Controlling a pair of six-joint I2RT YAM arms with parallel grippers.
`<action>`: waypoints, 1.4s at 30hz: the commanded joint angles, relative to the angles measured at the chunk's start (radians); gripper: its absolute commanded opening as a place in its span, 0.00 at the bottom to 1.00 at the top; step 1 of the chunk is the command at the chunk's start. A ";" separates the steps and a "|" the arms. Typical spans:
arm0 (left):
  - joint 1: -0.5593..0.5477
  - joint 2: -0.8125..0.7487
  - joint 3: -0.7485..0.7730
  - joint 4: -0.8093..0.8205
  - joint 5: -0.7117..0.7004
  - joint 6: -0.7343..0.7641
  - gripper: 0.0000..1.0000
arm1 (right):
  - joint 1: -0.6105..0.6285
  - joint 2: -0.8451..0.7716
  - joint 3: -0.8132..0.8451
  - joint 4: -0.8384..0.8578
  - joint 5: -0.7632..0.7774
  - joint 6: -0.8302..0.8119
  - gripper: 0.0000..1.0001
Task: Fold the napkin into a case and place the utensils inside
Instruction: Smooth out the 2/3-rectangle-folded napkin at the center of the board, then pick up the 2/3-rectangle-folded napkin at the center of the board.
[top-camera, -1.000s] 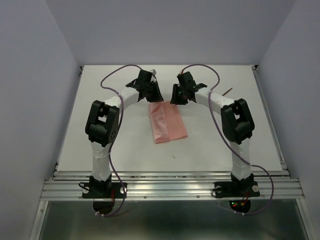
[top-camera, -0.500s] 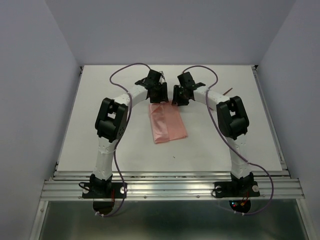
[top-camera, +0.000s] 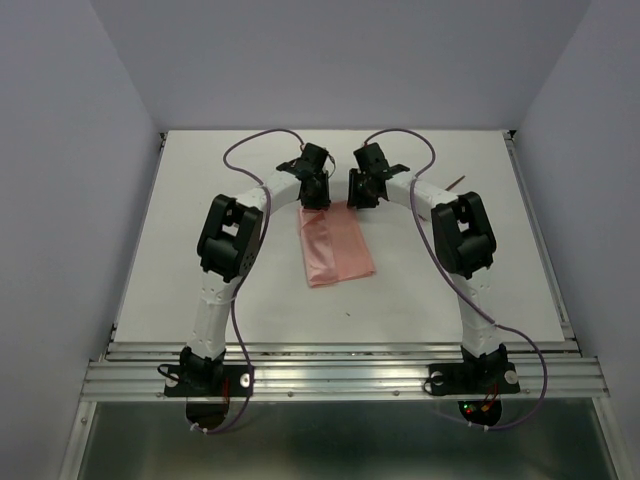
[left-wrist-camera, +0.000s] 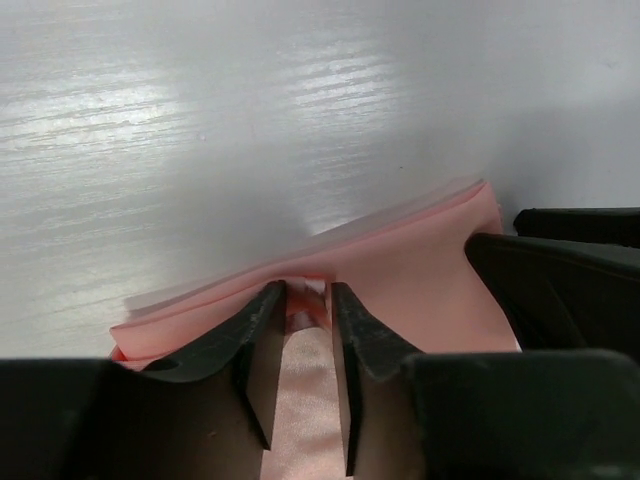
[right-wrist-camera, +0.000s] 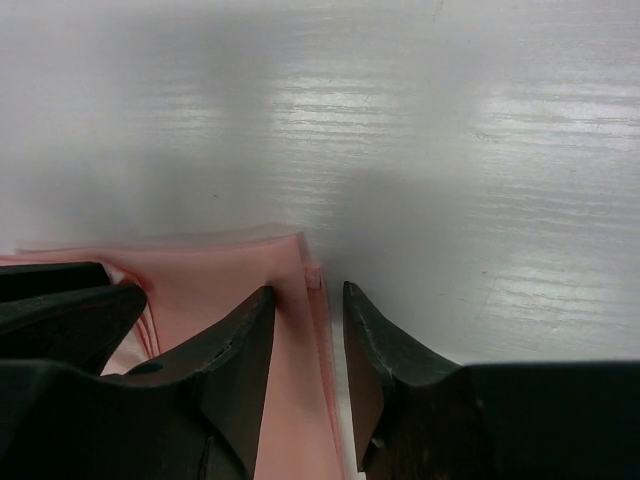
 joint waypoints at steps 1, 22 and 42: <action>0.002 0.008 0.040 -0.019 -0.023 -0.007 0.33 | -0.007 0.051 0.010 -0.011 -0.001 -0.014 0.38; 0.034 0.020 0.017 0.006 0.014 -0.035 0.00 | -0.007 0.080 -0.028 0.004 0.068 -0.048 0.26; 0.071 -0.020 -0.081 0.069 0.034 -0.087 0.00 | -0.007 -0.084 -0.130 0.190 -0.077 0.029 0.01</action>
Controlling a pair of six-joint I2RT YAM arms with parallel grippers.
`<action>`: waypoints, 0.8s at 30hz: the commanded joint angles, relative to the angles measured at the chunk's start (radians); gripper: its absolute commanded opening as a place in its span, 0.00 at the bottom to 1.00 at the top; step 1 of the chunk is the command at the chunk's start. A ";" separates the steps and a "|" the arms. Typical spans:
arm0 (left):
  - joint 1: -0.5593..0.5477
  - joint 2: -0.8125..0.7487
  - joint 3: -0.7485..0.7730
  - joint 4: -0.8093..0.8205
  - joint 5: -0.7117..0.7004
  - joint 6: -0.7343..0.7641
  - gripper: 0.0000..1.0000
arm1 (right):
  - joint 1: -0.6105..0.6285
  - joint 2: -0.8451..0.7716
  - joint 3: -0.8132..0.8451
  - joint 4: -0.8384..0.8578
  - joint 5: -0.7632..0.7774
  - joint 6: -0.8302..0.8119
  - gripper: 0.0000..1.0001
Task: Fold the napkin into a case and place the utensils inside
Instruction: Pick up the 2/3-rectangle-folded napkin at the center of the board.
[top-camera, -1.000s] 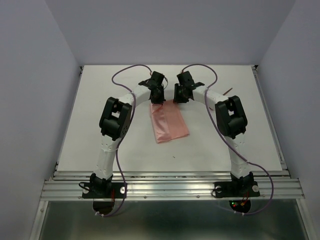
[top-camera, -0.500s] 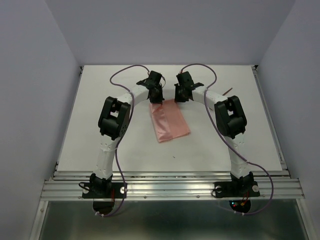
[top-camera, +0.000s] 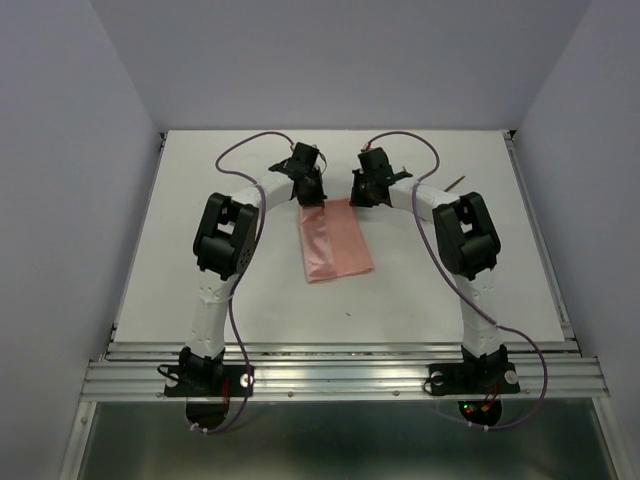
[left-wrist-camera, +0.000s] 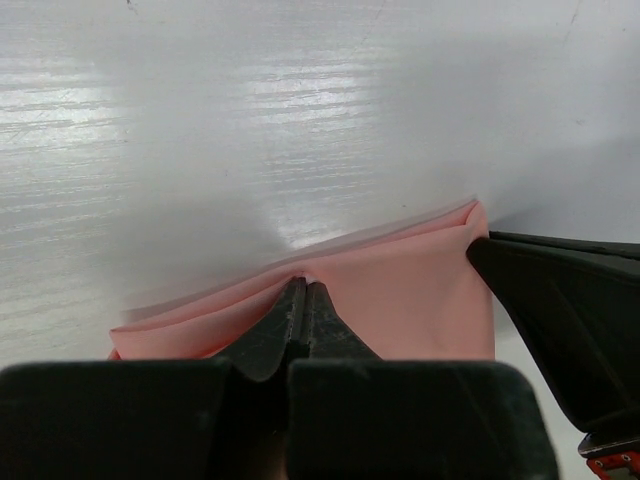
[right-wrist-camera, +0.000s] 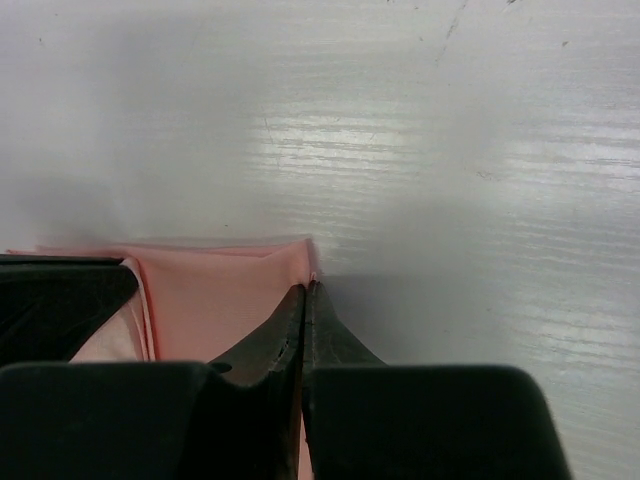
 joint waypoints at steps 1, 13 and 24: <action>0.025 -0.031 -0.058 -0.010 -0.026 -0.008 0.00 | 0.000 -0.060 -0.037 0.016 -0.031 0.022 0.01; 0.045 -0.048 -0.111 0.038 0.025 -0.026 0.00 | 0.029 -0.091 -0.044 0.044 -0.048 0.033 0.01; 0.045 -0.051 -0.117 0.038 0.018 -0.027 0.00 | 0.087 -0.094 -0.004 0.069 -0.039 0.061 0.01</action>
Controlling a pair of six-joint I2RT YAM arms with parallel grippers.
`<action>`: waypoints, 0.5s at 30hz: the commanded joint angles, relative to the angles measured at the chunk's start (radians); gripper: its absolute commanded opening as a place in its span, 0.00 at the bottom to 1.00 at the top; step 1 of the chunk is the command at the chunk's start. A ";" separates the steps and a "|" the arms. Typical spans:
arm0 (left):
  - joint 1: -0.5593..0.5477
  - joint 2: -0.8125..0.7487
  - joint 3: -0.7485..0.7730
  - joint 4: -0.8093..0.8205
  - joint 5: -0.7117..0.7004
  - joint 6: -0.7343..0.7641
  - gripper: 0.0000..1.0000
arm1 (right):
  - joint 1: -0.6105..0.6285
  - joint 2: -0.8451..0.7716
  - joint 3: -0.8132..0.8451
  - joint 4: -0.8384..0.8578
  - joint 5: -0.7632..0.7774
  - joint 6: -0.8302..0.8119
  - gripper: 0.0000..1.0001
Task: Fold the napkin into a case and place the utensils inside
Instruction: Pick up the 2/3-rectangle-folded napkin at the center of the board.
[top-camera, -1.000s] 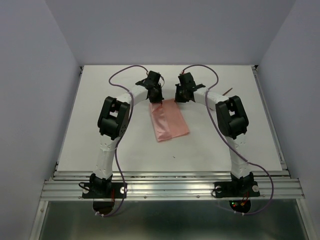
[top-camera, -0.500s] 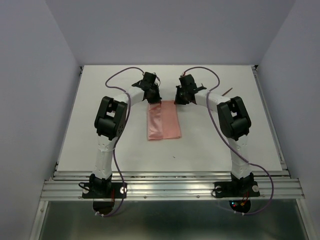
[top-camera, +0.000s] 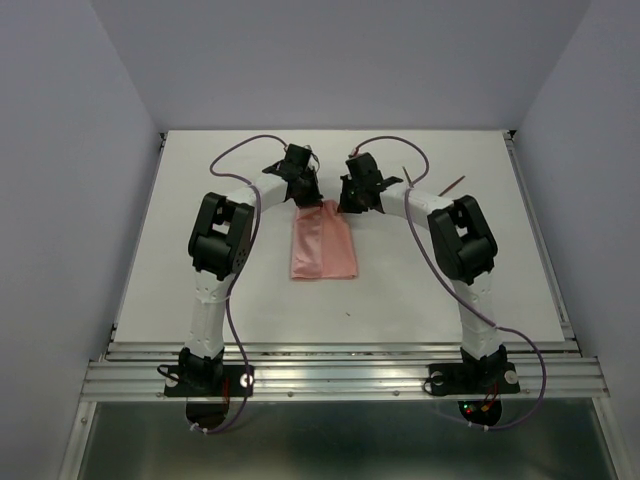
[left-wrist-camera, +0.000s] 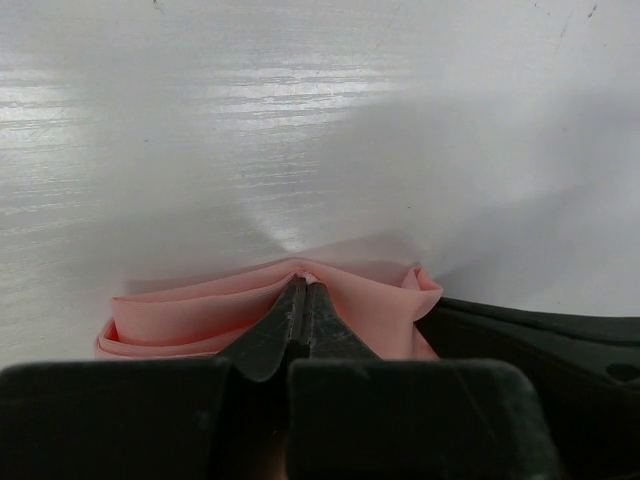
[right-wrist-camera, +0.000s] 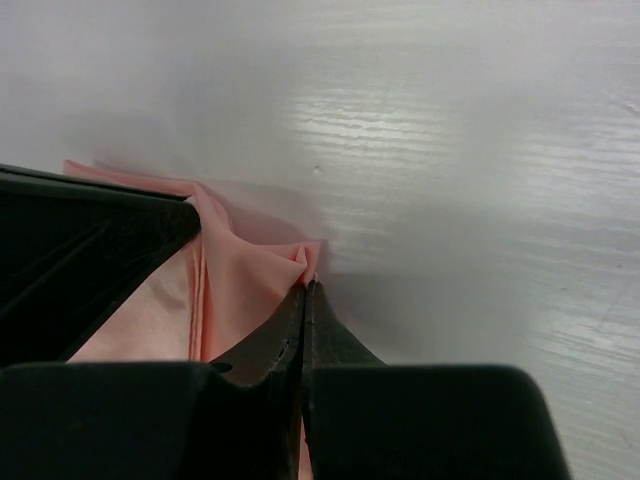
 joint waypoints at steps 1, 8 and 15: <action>0.012 -0.019 -0.035 -0.050 -0.044 0.012 0.00 | 0.038 -0.060 0.040 0.057 -0.001 0.028 0.01; 0.013 -0.019 -0.046 -0.048 -0.043 0.010 0.00 | 0.057 -0.071 0.037 0.067 0.040 0.054 0.01; 0.019 -0.030 -0.069 -0.037 -0.038 0.009 0.00 | 0.057 -0.215 -0.144 0.204 0.246 0.091 0.01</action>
